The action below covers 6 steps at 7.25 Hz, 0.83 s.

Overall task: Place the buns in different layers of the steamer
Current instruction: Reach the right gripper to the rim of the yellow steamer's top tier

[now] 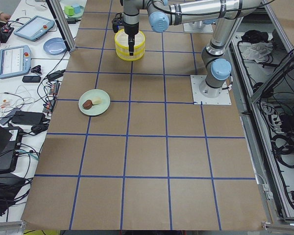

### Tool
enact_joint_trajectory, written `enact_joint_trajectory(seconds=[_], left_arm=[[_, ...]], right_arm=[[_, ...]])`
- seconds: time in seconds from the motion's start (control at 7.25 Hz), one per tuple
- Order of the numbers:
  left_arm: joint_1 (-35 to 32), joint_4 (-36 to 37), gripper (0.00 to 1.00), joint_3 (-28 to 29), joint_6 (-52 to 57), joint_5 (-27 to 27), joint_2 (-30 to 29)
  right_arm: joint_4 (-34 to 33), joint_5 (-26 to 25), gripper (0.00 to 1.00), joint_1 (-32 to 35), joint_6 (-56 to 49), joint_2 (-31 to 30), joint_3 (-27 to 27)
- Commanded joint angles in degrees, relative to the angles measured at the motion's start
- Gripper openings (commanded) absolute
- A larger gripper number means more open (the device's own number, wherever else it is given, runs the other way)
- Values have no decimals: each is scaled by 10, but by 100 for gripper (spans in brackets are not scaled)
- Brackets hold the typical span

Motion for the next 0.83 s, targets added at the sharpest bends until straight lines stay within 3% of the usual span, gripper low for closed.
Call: enact_joint_trajectory(seconds=[0.0,0.28,0.41,0.69], left_arm=[[37,114,100,0,-4,-3,-65],[43,249,100,1,-6,-5,-156],[47,325,100,1,-1,-5,-198],[78,348,100,7,-1,-19,-254]], right_arm=[[-36,0,42,2,3,25,16],[-37,-1,2,2,3,26,16],[-44,0,0,1,3,25,15],[-52,-5,0,-1,0,3,7]])
